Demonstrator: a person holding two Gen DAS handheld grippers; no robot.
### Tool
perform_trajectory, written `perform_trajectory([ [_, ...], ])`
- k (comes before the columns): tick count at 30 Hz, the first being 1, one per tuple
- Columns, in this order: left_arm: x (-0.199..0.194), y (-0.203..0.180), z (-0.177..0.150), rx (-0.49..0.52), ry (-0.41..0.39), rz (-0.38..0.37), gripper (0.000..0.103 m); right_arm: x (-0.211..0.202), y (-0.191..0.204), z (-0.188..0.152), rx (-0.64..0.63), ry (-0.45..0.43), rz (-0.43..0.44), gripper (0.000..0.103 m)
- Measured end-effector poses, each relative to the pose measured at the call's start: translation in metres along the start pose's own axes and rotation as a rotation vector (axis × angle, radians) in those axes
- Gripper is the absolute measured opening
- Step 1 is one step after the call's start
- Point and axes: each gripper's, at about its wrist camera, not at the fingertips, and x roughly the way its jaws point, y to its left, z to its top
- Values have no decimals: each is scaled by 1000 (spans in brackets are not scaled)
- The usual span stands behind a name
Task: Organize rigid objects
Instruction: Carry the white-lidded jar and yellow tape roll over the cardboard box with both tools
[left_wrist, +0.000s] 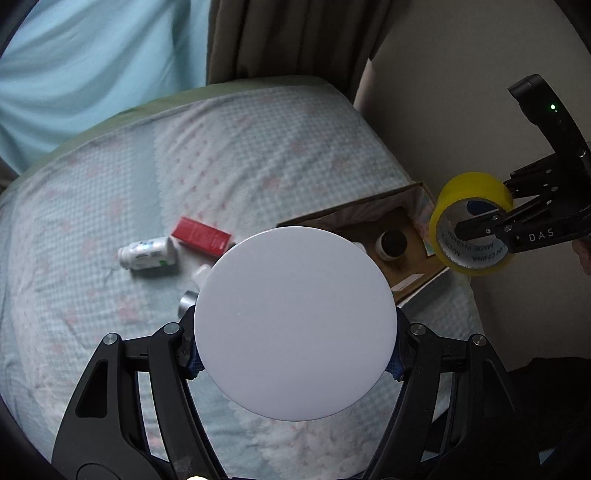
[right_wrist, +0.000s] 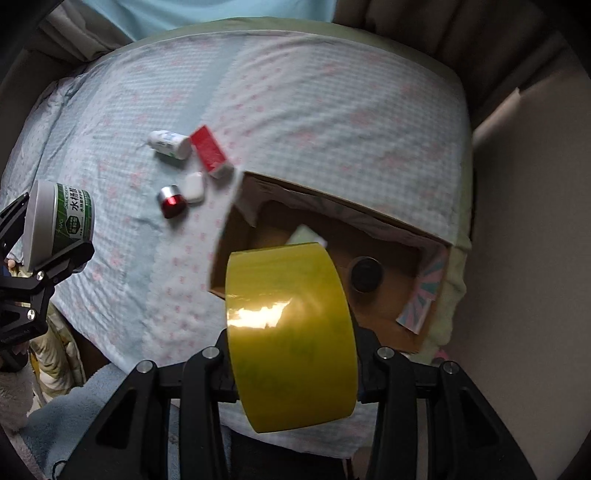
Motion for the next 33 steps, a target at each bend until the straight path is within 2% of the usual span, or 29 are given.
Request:
perform_trajectory([
  [8,72,-57,13,-5,82,7,67,42,-82,-16,115,26,-15,39],
  [12,108,-73,13,8,126,31,67,66,-106,-15,170,22,-40,39],
  [14,125,-80,12,26,146,53,67,76,-117,-15,212,6,-19,39],
  [18,154,-86,8,47,174,103,67,91,-128,-16,261,-43,-28,39],
  [23,187,-83,-3,54,217,146,67,106,-133,-12,300,-139,-105,39],
  [26,201,-77,-8,46,248,151,67,116,-136,-6,304,-179,-136,39],
  [30,214,-79,-12,95,275,162,67,124,-133,3,258,-199,-151,39],
  [33,218,-82,-10,98,279,123,69,131,-132,8,225,-195,-168,39],
])
